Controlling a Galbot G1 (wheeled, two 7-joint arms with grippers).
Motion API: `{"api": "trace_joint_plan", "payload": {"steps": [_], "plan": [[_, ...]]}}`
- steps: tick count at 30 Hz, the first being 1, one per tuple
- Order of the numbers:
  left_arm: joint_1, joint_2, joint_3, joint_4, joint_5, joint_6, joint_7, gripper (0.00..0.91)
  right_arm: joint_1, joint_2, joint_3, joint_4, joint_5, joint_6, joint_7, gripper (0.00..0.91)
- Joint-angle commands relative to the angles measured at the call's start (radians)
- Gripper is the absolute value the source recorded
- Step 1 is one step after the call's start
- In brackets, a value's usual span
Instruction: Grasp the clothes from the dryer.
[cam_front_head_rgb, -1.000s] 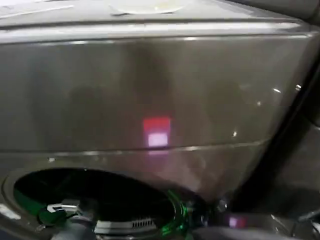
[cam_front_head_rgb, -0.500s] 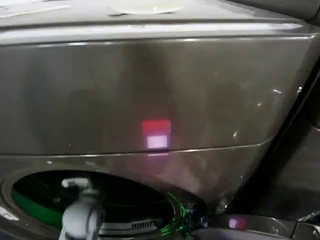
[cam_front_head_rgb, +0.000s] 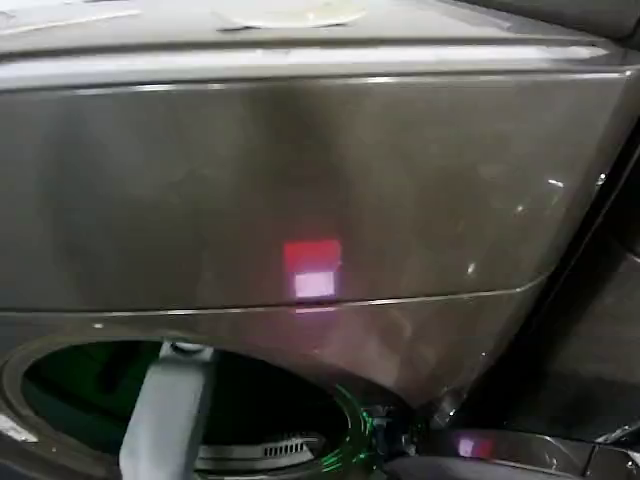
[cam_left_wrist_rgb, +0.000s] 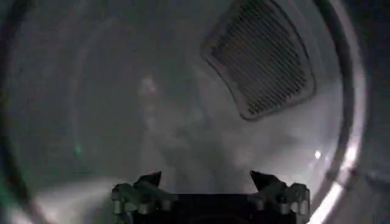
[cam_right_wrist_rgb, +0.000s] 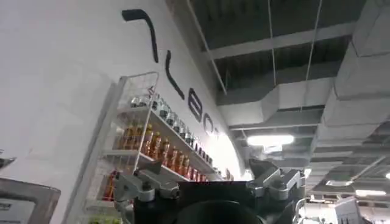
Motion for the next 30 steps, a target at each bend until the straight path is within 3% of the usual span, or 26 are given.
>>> {"api": "trace_joint_plan", "payload": {"steps": [1, 2, 4, 10, 17, 30], "plan": [[-0.344, 0.074, 0.471, 0.469, 0.059, -0.218, 0.391, 0.907, -0.004, 0.005, 0.003, 0.003, 0.000, 0.000, -0.001, 0.907], [-0.371, 0.077, 0.521, 0.502, 0.059, -0.268, 0.417, 0.907, -0.006, 0.006, 0.005, 0.001, -0.001, 0.001, -0.002, 0.907], [-0.417, 0.078, 0.585, 0.542, 0.043, -0.281, 0.485, 0.907, -0.007, 0.007, 0.004, -0.002, -0.003, 0.001, -0.002, 0.907], [-0.503, 0.009, 0.696, 0.661, 0.107, -0.193, 0.522, 0.907, 0.006, 0.009, -0.012, 0.004, -0.010, 0.005, -0.005, 0.907], [-0.545, -0.083, 0.686, 0.831, 0.219, -0.145, 0.489, 0.907, 0.017, 0.005, -0.019, -0.003, -0.024, 0.009, -0.011, 0.907], [-0.531, -0.151, 0.648, 0.935, 0.183, -0.125, 0.370, 0.907, 0.034, 0.002, -0.038, -0.009, -0.042, 0.018, -0.018, 0.907]]}}
